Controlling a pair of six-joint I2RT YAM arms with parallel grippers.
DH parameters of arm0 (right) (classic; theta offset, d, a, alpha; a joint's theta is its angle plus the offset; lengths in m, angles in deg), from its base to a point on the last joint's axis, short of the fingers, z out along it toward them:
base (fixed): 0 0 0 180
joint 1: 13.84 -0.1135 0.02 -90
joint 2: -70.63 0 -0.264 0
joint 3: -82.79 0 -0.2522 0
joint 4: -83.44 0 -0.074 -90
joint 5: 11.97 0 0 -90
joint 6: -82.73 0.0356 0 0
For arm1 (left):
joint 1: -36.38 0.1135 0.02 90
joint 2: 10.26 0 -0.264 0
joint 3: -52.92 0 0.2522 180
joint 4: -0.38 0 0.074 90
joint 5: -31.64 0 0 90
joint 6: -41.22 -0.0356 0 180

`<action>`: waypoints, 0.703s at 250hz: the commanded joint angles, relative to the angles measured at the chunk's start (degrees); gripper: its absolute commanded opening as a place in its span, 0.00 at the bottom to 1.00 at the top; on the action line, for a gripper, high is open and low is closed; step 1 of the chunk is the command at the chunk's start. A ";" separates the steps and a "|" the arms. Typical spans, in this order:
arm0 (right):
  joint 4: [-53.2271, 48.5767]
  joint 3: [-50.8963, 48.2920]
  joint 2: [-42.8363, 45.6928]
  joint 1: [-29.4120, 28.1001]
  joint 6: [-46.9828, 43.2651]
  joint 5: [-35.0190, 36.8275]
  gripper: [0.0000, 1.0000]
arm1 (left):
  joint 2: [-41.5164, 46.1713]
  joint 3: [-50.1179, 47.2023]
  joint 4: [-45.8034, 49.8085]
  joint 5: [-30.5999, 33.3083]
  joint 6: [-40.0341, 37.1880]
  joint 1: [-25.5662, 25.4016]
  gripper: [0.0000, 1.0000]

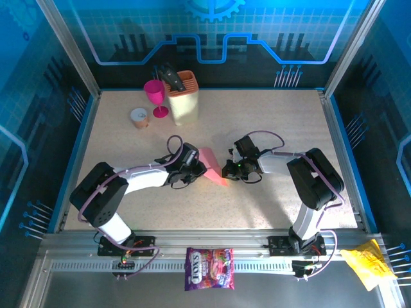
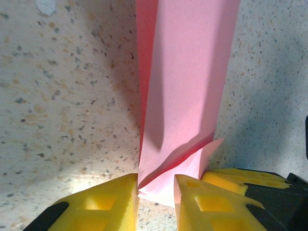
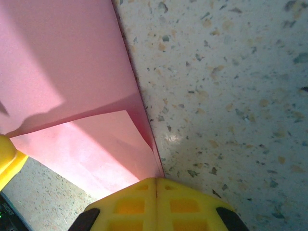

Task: Fold a paper plane with a square sheet of paper (pick it up from the middle)
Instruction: Fourth fold the wing at the center of the table.

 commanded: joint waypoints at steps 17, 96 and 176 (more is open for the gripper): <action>-2.24 -1.94 -2.27 0.54 -0.37 2.21 0.00 | 2.81 1.38 3.26 0.28 -3.40 1.68 0.28; -2.32 -1.94 -2.33 0.54 -0.19 2.30 0.00 | 1.03 1.80 1.98 -1.24 -3.35 1.96 0.28; -2.42 -1.79 -2.42 0.54 -0.30 2.30 0.00 | 0.05 2.42 7.81 1.30 -1.82 1.97 0.29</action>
